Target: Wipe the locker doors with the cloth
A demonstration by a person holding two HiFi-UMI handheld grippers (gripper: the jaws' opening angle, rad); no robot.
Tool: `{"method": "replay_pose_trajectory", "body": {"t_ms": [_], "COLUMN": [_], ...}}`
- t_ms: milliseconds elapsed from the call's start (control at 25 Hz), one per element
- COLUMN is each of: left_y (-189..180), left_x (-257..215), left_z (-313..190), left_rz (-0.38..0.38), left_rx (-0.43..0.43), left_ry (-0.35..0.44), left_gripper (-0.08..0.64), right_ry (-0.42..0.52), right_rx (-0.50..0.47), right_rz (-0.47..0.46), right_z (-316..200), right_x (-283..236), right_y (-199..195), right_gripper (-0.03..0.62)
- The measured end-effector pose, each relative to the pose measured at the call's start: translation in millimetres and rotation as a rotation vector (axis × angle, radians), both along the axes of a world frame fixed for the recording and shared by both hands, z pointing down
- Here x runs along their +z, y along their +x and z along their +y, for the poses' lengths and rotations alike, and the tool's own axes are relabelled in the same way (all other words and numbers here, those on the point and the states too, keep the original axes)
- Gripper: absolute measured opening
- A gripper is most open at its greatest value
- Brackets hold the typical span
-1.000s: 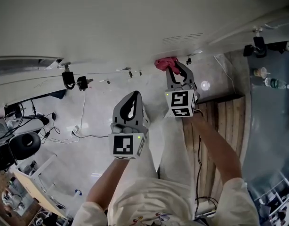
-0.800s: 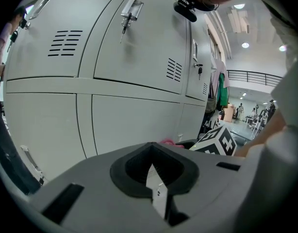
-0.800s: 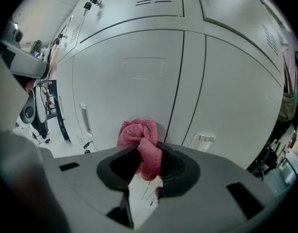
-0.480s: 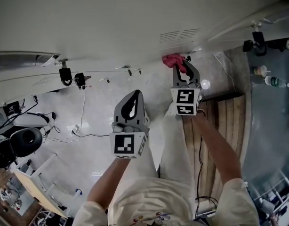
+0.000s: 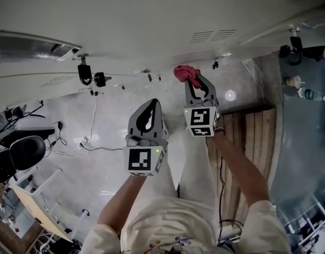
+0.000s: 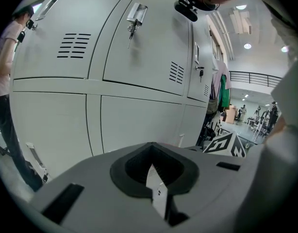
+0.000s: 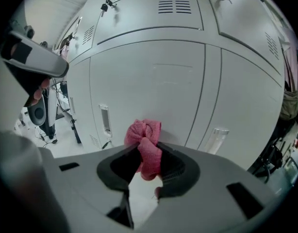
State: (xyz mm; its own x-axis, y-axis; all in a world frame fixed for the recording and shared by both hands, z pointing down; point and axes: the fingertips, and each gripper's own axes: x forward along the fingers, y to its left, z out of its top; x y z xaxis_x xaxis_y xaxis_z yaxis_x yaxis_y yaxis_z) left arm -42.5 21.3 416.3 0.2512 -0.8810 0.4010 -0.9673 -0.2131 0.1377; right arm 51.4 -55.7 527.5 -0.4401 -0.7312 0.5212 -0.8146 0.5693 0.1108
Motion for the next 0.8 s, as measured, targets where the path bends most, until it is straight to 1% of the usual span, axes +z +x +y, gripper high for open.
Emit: {"method": "replay_pose_trajectory", "body": {"t_ms": [240,440,640,800], "left_y": [-13,-27,-41,-49], "left_x": [3,6,8,10], "left_z": [5,8,11,12], "left_rz": [0.008,0.008,0.003,0.004], "left_rx": [-0.021,-0.032,-0.039,-0.032], "left_ry": [-0.007,-0.015,-0.013,-0.018], "left_gripper": [0.006,0.006,0.006,0.006], "right_ry": [0.0,0.009,-0.004,-0.025], "right_rx": [-0.125,-0.209,-0.252,-0.255], "right_rz": [0.011,0.017,0.018,0.022], "right_z": [25,40,42,36], "right_x": [4,6,14,23], "right_y": [-46,-83,-110,-125], "right_gripper": [0.104,0.104,0.106,0.106]}}
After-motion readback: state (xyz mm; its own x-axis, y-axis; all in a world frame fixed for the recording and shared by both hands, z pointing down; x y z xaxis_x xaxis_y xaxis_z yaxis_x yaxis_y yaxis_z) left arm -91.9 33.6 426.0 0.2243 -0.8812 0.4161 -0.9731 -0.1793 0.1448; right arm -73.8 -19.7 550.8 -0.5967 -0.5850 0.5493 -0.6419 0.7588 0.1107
